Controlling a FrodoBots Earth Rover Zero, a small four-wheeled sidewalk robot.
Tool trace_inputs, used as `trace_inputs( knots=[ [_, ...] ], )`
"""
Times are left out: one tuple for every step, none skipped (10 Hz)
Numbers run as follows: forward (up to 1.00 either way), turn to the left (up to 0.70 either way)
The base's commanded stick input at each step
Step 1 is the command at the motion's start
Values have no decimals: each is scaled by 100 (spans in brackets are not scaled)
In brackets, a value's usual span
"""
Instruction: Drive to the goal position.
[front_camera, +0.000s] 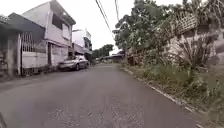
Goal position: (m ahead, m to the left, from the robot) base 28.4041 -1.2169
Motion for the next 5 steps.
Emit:
trace_inputs(
  knots=[
    [100, 0],
    [100, 0],
    [100, 0],
    [100, 22],
    [100, 39]
  ],
)
